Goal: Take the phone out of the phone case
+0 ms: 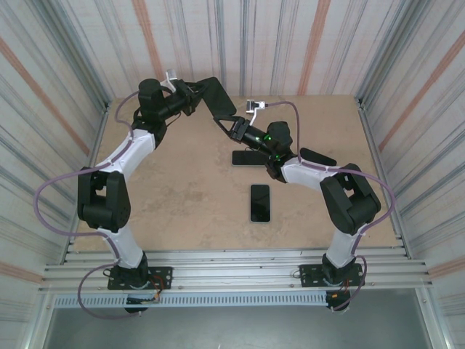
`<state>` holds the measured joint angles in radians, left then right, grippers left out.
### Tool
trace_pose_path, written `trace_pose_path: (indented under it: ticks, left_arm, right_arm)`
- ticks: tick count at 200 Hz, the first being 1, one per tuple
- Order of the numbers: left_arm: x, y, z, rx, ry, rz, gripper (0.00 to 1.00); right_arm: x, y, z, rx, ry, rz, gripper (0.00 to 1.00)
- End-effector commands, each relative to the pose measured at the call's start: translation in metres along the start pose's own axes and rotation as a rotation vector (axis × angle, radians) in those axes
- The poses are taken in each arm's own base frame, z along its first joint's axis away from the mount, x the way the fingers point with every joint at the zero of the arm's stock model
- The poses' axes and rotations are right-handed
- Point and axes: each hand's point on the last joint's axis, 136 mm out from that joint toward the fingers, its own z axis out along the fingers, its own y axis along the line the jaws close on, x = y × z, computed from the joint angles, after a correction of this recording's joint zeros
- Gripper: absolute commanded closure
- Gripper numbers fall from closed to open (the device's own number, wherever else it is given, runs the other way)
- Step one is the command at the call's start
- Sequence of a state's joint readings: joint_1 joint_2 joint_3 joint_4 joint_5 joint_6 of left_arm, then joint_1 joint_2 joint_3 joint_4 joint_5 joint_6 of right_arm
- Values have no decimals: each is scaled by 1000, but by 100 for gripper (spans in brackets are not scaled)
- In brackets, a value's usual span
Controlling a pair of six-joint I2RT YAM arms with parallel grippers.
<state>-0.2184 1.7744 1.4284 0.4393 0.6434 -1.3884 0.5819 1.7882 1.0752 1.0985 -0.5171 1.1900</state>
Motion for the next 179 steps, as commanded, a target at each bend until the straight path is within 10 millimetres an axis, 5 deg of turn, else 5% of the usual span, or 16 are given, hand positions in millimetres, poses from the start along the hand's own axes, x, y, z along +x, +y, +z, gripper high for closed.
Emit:
trace_pose_path:
  ticks: [1, 114, 161, 179]
  left_arm:
    - [1, -41, -7, 78, -13, 70, 100]
    - [14, -59, -15, 108, 29, 54, 100]
    - [18, -71, -17, 137, 55, 13, 100]
    - [19, -74, -19, 141, 57, 23, 100]
  right_arm:
    - [-5, 4, 1, -21, -9, -2, 77]
    - [-11, -43, -14, 167, 4, 33, 91]
    - [2, -78, -30, 335, 66, 34, 92]
    - [-3, -73, -32, 316, 57, 26, 91]
